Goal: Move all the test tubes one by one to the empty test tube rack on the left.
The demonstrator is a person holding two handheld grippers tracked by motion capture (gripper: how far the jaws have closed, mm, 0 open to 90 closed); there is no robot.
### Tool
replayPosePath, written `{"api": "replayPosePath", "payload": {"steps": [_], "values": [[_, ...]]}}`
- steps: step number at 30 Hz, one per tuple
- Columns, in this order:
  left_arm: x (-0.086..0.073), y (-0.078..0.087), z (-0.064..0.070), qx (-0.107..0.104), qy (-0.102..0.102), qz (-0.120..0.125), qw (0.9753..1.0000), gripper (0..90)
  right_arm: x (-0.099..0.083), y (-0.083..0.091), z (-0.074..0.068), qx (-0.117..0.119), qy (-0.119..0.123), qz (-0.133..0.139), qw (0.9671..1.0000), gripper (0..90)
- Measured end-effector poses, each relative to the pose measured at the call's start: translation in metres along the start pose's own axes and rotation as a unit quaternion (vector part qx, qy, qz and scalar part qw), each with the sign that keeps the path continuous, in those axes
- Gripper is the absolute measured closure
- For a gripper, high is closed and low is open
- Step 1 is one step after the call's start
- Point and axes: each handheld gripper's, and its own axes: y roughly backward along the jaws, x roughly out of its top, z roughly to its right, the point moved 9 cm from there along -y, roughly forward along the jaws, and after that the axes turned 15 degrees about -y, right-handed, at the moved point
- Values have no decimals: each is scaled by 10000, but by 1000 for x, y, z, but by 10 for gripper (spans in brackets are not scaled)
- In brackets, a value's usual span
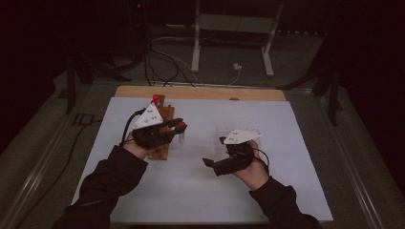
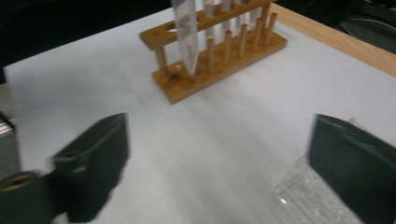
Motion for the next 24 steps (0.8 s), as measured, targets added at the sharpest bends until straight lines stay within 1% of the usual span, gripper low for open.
{"api": "replayPosePath", "payload": {"steps": [1, 2, 4, 6, 7, 10, 14, 18, 24], "values": [[-1, 3, -3, 48, -1, -22, 10000, 722, -1, 2, 0, 0, 5, 33, 10000, 23], [-1, 5, -6, 91, -1, -38, 10000, 722, -2, 4, 1, -32, 16, 59, 10000, 0], [-2, 11, -13, 184, 47, -32, 9998, 722, -3, 8, 1, 13, 3, 141, 9999, 0], [-3, 16, -20, 296, 64, -45, 9995, 723, -3, 11, 1, -26, -9, 218, 9998, 0], [-3, 18, -23, 331, 89, -37, 9994, 722, -4, 13, 1, -8, -16, 253, 9997, 0], [-6, 24, -33, 480, 141, -55, 9987, 722, -5, 16, 1, 25, -17, 312, 9995, 0], [-12, 31, -45, 675, 214, -91, 9974, 722, -7, 19, 0, 22, 14, 356, 9994, 0], [-18, 36, -57, 890, 290, -113, 9955, 722, -8, 21, -1, 12, 32, 388, 9992, 0], [-30, 38, -70, 1089, 429, -170, 9930, 722, -9, 23, -1, 17, 52, 450, 9990, 0]]}}
